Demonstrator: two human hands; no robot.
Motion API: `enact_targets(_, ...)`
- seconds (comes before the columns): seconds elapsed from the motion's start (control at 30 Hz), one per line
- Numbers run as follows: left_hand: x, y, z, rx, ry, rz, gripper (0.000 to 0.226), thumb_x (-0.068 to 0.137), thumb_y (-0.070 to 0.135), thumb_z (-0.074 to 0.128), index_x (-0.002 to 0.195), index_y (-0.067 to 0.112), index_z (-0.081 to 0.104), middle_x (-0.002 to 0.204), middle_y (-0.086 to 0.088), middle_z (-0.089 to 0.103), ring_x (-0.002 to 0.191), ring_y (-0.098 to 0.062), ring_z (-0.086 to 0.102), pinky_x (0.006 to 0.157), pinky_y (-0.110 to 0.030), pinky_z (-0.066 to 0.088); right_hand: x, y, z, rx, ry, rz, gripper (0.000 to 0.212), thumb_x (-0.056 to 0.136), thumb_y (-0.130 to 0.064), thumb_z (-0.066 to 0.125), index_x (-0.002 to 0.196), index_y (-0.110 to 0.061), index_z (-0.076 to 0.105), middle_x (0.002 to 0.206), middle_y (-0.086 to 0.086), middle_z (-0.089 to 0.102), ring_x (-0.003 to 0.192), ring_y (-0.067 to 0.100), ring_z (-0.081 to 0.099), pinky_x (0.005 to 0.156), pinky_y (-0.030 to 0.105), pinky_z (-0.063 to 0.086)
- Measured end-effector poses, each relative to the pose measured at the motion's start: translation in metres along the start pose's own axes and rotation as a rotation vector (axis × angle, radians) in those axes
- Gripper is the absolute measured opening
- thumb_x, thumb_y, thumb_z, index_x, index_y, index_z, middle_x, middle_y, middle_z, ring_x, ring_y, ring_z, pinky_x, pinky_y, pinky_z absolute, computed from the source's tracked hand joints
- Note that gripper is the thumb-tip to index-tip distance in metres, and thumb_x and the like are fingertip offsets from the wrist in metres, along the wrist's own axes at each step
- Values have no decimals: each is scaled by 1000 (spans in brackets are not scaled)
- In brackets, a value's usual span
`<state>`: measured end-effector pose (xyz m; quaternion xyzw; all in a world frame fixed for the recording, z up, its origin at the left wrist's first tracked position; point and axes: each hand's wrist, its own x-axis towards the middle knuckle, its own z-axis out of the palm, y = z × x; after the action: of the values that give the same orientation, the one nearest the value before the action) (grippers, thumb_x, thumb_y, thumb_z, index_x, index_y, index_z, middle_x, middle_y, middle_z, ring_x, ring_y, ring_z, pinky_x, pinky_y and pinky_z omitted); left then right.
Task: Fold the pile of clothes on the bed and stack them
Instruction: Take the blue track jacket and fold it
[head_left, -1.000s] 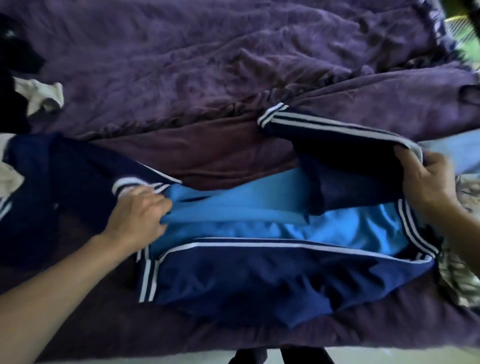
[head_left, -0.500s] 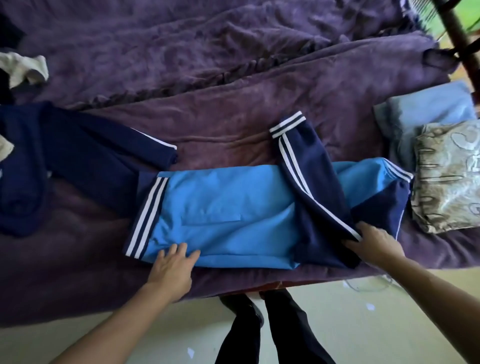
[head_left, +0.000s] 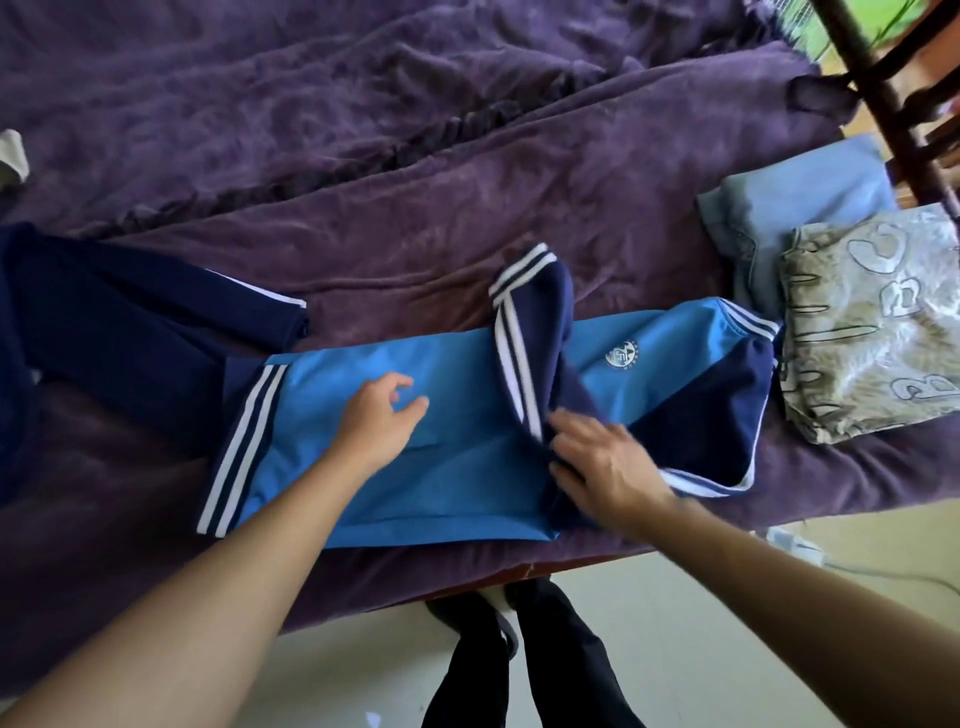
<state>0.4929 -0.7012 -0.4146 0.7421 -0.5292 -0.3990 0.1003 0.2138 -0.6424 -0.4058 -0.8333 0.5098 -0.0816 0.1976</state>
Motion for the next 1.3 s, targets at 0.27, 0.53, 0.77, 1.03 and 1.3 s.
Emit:
enact_targets(0.27,57,75,51,150,-37,265,86,74,59,69,146,35,31,154,0,31,140,-23,28,114,-41,27,-65,5,17,-52,-276,-145,16,78,-36,60,92,-28,62,128,-6,60,132,18,47,90,33,49)
enact_targets(0.53,64,102,81,169,-118,216,27,79,27,72,97,7,66,89,-11,64,85,-26,59,74,-33,45,-74,26,12,-19,-354,-29,43,62,-40,72,103,-28,64,137,-2,56,127,18,53,92,34,49)
enact_targets(0.77,0,5,-77,-82,443,145,33,85,34,58,70,6,52,61,-9,52,60,-17,45,59,-35,36,-56,38,-17,3,-258,155,56,77,-28,70,132,-27,59,145,-2,48,136,22,42,106,48,34)
enact_targets(1.03,-87,-132,-58,458,412,-252,42,84,17,66,122,5,51,116,-27,55,104,-46,52,80,-53,44,-49,3,36,-155,-620,190,87,73,-88,4,150,-47,1,161,-6,-14,148,18,-16,118,50,-1)
enact_targets(1.3,-72,-107,-8,701,176,85,54,82,21,72,131,6,56,144,-29,39,134,-50,33,106,-60,33,-36,4,25,-88,-558,338,73,83,-78,33,146,-41,32,161,-4,15,149,16,6,118,44,13)
